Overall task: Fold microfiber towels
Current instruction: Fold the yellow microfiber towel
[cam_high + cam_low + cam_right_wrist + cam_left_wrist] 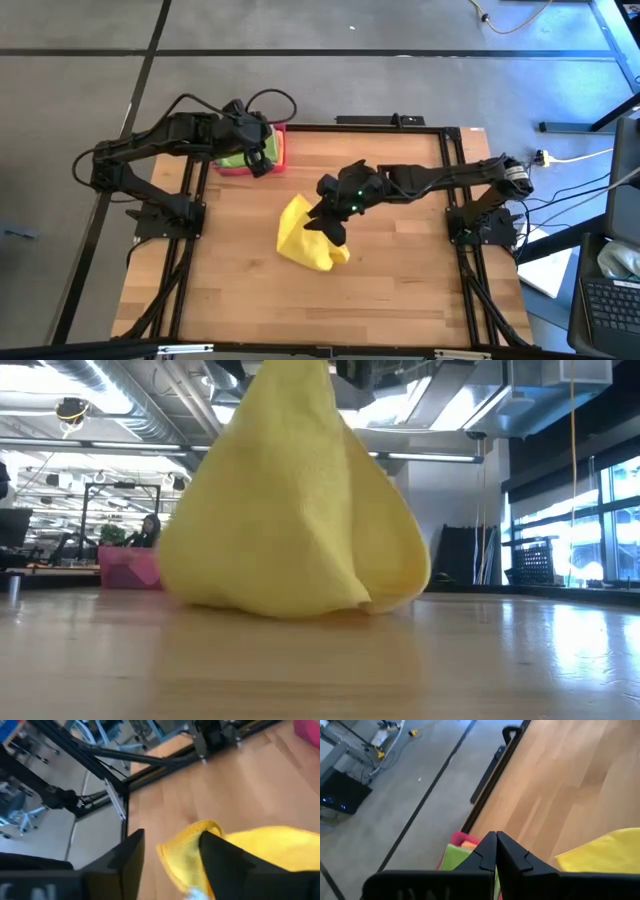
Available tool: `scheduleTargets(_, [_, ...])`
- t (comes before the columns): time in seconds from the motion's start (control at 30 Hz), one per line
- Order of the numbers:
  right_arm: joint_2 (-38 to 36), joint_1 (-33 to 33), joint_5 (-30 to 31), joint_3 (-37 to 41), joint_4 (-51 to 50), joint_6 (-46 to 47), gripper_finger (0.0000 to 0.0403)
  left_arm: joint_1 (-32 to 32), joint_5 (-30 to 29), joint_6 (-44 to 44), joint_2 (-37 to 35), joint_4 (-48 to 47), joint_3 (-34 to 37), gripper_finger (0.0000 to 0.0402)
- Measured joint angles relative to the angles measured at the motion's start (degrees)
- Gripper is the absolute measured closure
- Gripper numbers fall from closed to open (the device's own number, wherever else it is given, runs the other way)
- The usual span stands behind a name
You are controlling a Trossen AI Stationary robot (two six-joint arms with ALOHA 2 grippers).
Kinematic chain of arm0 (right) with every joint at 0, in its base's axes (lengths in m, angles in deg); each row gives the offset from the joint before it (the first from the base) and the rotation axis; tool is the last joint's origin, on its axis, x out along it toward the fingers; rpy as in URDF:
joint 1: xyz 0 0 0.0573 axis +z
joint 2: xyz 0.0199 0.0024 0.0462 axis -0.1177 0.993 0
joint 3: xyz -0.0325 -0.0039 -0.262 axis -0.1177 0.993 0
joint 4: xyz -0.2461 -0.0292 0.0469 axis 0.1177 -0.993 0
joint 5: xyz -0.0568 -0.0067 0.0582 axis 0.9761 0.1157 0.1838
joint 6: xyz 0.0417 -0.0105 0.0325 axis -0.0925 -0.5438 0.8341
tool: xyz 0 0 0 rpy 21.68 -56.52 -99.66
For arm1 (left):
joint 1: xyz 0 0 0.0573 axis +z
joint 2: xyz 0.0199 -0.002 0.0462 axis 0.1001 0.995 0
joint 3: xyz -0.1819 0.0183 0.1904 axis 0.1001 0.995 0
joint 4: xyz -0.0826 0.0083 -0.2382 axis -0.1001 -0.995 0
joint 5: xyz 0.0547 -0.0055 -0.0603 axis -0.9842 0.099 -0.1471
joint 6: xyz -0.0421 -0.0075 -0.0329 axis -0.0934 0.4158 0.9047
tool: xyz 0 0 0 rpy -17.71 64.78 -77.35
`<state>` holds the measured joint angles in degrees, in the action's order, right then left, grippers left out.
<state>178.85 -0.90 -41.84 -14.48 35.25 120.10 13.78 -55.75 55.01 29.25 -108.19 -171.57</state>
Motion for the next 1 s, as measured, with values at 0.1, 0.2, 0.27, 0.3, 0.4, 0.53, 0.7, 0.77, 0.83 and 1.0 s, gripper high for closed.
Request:
scheduleTargets(0.1, [-0.27, -1.09, 0.12, -0.75, -3.32, -1.08, 0.0193, -0.17, 0.11, 1.33, 0.05, -1.45, 0.18, 0.0401])
scheduleTargets(0.2, [-0.25, -2.31, -0.76, -2.18, -6.61, -1.39, 0.0172, -0.57, 0.11, 3.38, -0.05, -1.67, 1.62, 0.0400])
scheduleTargets(0.27, [-0.25, -2.90, -4.14, -3.17, -6.63, -1.46, 0.0166, -1.26, 0.12, 5.52, -0.32, -1.91, 3.07, 0.0399])
scheduleTargets(0.3, [-0.25, -3.18, -7.68, -3.60, -6.62, -1.34, 0.0165, -1.65, 0.11, 6.66, -0.54, -1.87, 3.77, 0.0400])
scheduleTargets(0.4, [-0.27, -3.85, -19.34, -4.17, -7.36, -2.58, 0.0165, -3.16, 0.09, 10.83, -0.92, -1.83, 6.42, 0.0400])
scheduleTargets(0.53, [-0.51, -6.19, -17.95, -4.21, -18.05, -9.89, 0.0171, -4.95, -0.16, 16.92, -0.92, -1.71, 10.64, 0.0399])
scheduleTargets(0.7, [-0.51, -8.69, -2.80, -4.19, -33.93, -21.21, 0.0180, -6.79, -0.42, 26.10, -0.92, 2.30, 19.04, 0.0399])
scheduleTargets(0.77, [-0.47, -9.73, -1.82, -4.05, -38.19, -23.31, 0.0182, -7.42, -0.42, 30.49, -0.92, 5.51, 23.83, 0.0398])
scheduleTargets(0.83, [-0.49, -10.85, -2.73, -2.51, -39.24, -25.07, 0.0184, -7.71, -0.28, 34.68, -0.84, 10.77, 29.54, 0.0400])
scheduleTargets(1.0, [-0.36, -12.86, -3.18, 3.19, -39.27, -30.07, 0.0190, -5.94, 4.40, 42.48, -0.70, 26.19, 41.88, 0.0391])
